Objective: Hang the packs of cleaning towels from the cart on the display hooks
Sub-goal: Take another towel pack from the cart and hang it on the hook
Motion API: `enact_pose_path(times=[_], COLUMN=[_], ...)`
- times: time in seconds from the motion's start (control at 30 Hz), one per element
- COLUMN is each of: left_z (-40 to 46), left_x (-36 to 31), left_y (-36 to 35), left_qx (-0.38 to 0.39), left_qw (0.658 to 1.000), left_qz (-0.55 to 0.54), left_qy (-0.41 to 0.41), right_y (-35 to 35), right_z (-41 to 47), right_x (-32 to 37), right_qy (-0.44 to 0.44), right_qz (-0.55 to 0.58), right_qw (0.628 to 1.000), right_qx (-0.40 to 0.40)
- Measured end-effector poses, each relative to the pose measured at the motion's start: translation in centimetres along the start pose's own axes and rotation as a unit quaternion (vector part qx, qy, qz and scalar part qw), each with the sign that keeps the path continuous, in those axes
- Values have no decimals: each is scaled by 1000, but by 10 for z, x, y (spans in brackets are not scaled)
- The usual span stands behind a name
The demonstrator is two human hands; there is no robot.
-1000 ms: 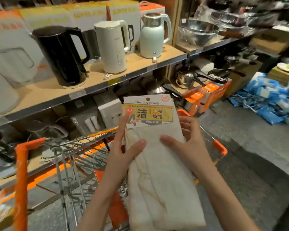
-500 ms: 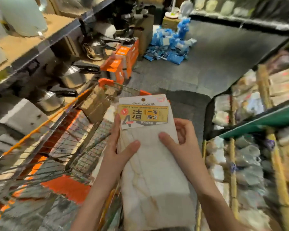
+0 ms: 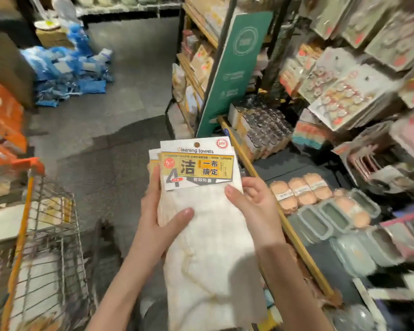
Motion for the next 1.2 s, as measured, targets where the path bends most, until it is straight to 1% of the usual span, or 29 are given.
enact_pose_path(times=[0.17, 0.27, 0.37, 0.43, 0.5, 0.53, 0.6, 0.7, 0.83, 0.93, 1.0, 1.1, 1.2], left_z=[-10, -19, -31, -40, -49, -51, -56, -59, -66, -69, -75, -84, -88], left_x=[-12, -14, -11, -14, -17, -15, -9, 0, -7, -8, -7, -5, 4], left_y=[-131, -203, -266, -301, -328, -339, -360, -388, -418, -443, -459, -477, -490], left_qx=[131, 184, 259, 305, 338, 349, 372, 416, 495, 523, 545, 568, 579], left_qw=[991, 982, 965, 951, 940, 936, 925, 905, 868, 852, 837, 821, 814], left_qz=[-6, -31, -43, -46, -44, -50, -60, -54, 27, 30, 38, 48, 48], left_qy=[-18, -36, -11, -3, 2, 15, 44, 71, 18, 2, -9, -36, 2], right_y=[137, 208, 272, 301, 320, 329, 348, 369, 394, 411, 419, 431, 443], right_z=[-23, -47, -70, -86, -102, -111, -125, -137, -154, -170, -182, -198, -207], right_x=[26, 39, 45, 48, 48, 49, 49, 55, 66, 64, 58, 53, 51], right_qy=[32, 46, 35, 34, 39, 37, 12, -30, -27, -42, -39, -31, -24], right_qz=[16, 35, 13, -6, -11, -31, -76, -93, -101, -120, -89, -18, 26], right_qw=[994, 984, 970, 963, 956, 947, 927, 907, 868, 837, 823, 821, 824], right_qx=[-106, -169, -238, -266, -289, -317, -367, -411, -486, -533, -560, -570, -566])
Point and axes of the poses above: each hand's wrist, its own z-axis towards the middle knuckle, its own y-axis out of the back of the hand, x = y × z, the point moved 6 cm from there along z, towards the middle knuckle, and after that the axes turned 5 degrees about y, right-handed, at the moved point
